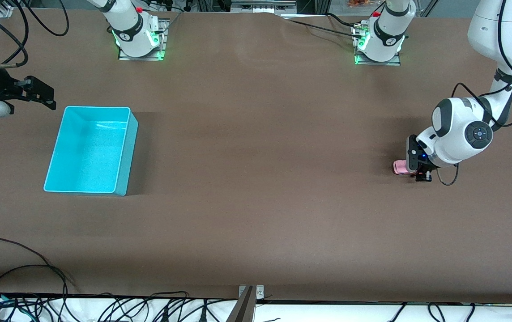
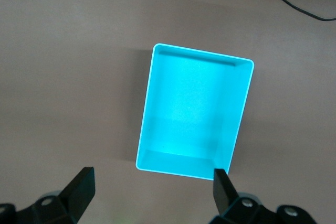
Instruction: Wind and store pink jeep toy
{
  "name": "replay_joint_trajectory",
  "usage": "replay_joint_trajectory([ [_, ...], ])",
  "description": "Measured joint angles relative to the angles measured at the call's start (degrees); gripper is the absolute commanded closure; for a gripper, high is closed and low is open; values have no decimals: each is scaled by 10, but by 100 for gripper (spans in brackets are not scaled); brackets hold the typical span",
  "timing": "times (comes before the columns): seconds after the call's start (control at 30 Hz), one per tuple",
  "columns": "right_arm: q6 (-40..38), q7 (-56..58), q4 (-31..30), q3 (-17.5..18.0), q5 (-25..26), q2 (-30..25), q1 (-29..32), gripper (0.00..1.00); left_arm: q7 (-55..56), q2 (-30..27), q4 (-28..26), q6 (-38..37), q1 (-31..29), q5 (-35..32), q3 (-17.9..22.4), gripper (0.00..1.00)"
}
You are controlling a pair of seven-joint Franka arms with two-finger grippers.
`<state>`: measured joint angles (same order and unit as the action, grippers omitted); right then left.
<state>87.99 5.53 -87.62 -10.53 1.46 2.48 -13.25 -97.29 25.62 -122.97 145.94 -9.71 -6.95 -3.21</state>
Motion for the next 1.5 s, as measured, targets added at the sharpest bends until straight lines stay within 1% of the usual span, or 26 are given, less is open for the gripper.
replay_joint_trajectory([
  [0.63,0,0,0,0,0,0,0,0,-5,1,1,0,-1,0,-1,96],
  [0.8,0,0,0,0,0,0,0,0,-5,2,3,0,-13,0,0,96],
  [0.97,0,0,0,0,0,0,0,0,-15,5,8,1,-50,0,1,96],
  [1.13,0,0,0,0,0,0,0,0,-61,14,22,0,-92,0,1,96],
  [1.37,0,0,0,0,0,0,0,0,-149,37,60,-1,-156,0,3,96],
  [1.5,0,0,0,0,0,0,0,0,-177,48,80,-1,-187,0,2,96],
])
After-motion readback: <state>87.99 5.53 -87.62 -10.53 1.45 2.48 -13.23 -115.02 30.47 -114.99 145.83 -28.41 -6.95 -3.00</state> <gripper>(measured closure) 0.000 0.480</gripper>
